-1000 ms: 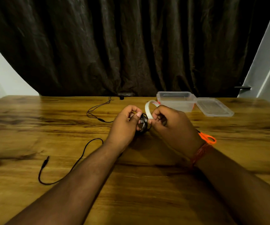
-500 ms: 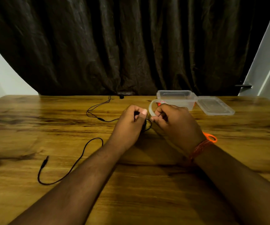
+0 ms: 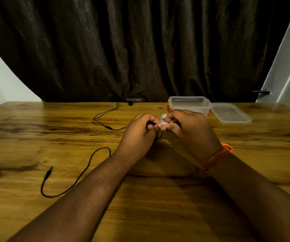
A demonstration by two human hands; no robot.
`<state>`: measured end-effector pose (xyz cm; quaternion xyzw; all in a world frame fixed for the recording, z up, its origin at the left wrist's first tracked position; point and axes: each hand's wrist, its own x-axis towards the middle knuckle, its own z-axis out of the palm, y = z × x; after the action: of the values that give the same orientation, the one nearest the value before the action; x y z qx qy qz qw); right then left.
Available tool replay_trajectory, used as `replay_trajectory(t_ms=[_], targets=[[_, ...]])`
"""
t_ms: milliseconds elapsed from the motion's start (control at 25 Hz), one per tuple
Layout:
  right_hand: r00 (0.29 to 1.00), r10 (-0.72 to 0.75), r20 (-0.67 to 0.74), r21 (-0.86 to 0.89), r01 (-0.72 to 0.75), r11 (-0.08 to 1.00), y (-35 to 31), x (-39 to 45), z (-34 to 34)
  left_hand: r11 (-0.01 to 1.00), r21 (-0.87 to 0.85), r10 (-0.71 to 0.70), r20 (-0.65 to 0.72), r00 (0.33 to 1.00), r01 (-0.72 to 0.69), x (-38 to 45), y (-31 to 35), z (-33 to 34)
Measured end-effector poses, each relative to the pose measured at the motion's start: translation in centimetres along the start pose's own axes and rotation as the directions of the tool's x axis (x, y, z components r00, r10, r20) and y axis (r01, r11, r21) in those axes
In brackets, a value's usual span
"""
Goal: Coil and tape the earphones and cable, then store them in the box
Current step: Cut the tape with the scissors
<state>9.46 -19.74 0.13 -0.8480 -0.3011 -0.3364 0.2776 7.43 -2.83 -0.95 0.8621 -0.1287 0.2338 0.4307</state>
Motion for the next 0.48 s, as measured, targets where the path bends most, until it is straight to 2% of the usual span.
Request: replay_trajectory(t_ms=[160, 320, 480], targets=[[1.000, -0.014, 0.003, -0.009, 0.014, 1.000, 0.03, 0.07, -0.19, 1.000, 0.008, 0.013, 0.007, 1.000, -0.013, -0.05, 0.37, -0.12], [0.999, 0.042, 0.011, 0.099, -0.043, 0.994, -0.11, 0.43, -0.47, 0.958, -0.236, -0.156, 0.045, 0.987, 0.162, 0.27, 0.49, -0.38], [0.994, 0.098, 0.048, 0.170, -0.105, 0.980, -0.30, 0.69, -0.85, 0.878, -0.405, -0.243, 0.078, 0.967, 0.254, 0.46, 0.57, -0.69]])
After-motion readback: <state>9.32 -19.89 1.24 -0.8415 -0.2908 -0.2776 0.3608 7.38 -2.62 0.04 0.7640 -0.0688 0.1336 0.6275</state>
